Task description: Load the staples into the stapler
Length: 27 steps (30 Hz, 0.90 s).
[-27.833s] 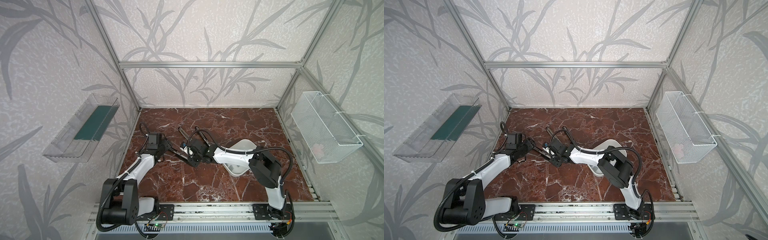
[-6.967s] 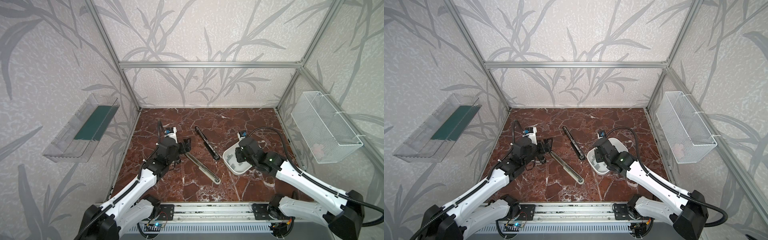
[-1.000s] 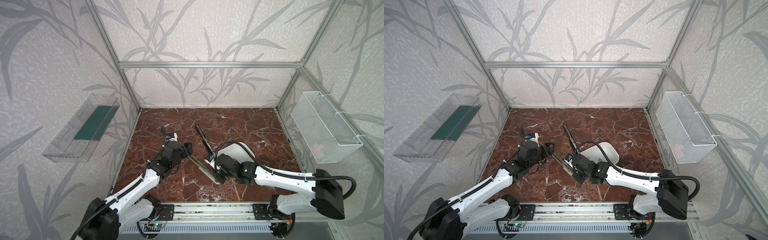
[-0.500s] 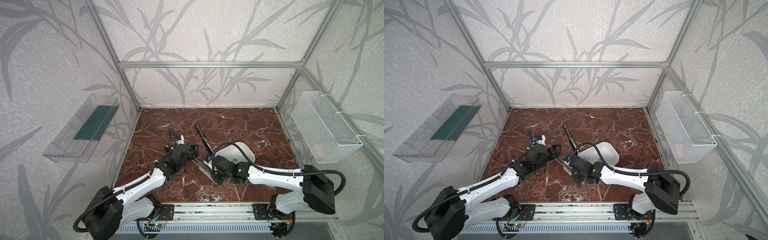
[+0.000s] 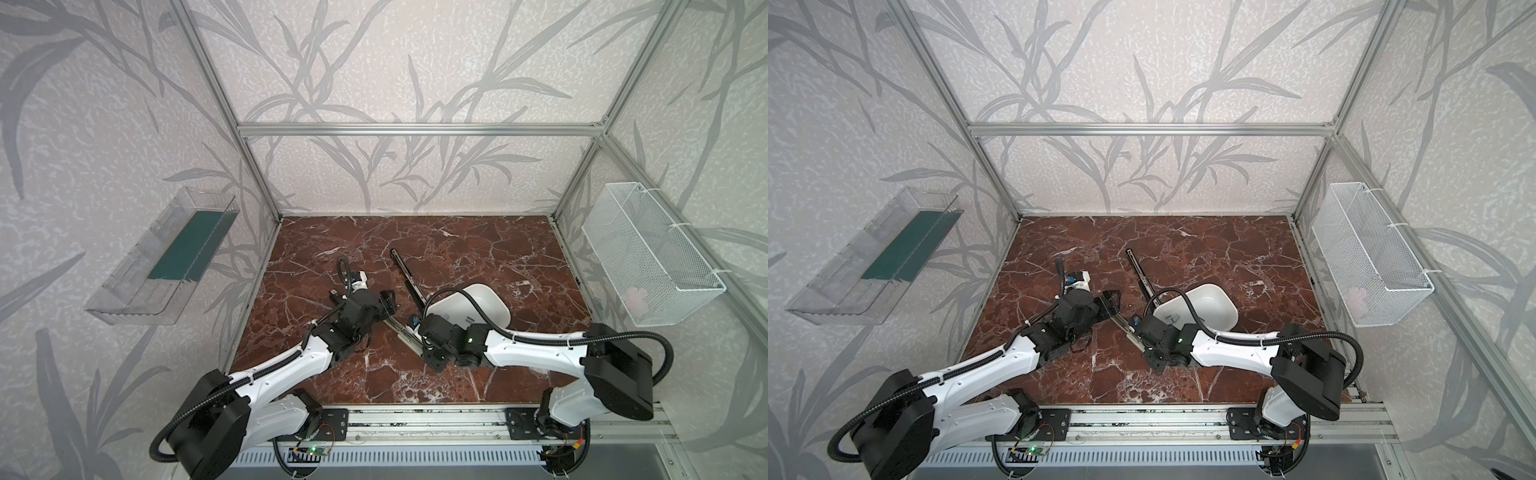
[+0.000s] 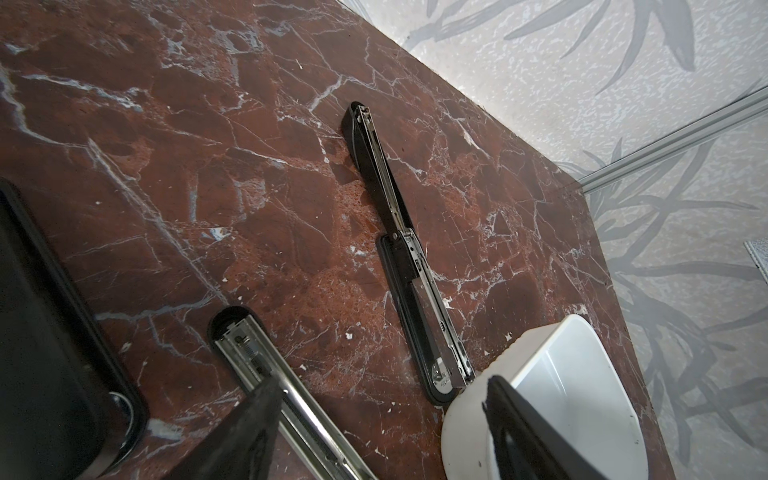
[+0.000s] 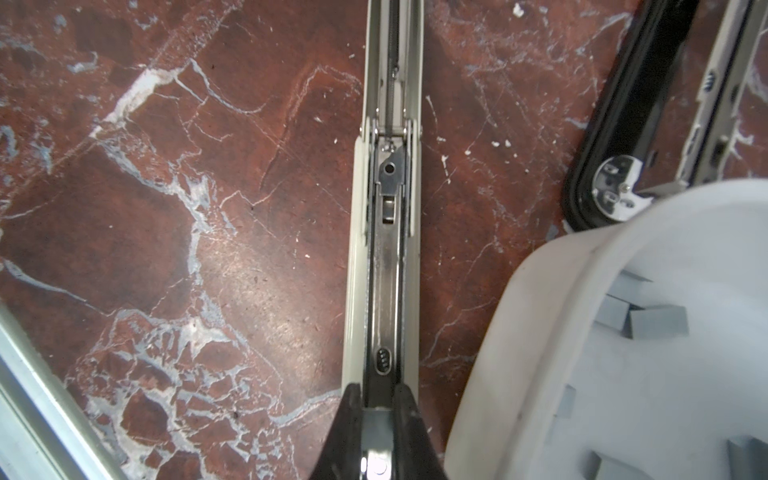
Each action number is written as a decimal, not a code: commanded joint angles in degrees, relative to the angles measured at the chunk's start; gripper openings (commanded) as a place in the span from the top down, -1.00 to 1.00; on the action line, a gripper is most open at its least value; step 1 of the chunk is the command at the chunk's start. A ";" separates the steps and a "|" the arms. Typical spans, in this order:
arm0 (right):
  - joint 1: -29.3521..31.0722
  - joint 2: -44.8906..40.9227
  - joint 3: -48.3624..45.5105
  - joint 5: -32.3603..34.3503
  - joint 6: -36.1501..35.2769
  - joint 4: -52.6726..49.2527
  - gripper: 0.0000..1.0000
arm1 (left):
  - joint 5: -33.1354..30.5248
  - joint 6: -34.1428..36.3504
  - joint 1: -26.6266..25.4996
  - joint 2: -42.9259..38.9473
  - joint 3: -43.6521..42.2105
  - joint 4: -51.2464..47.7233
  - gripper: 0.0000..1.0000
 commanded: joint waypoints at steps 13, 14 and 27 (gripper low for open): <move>0.27 -5.07 -2.81 2.61 -0.41 1.01 0.65 | -2.12 0.06 -0.14 1.14 -0.49 1.17 -0.57; 0.27 -4.64 -2.58 1.98 -0.58 1.04 0.66 | -2.14 0.00 -0.08 1.23 -0.49 1.17 -0.57; 0.25 -2.28 -1.67 0.51 -0.95 1.41 0.69 | -2.00 0.16 -0.11 2.38 -0.14 1.70 -0.57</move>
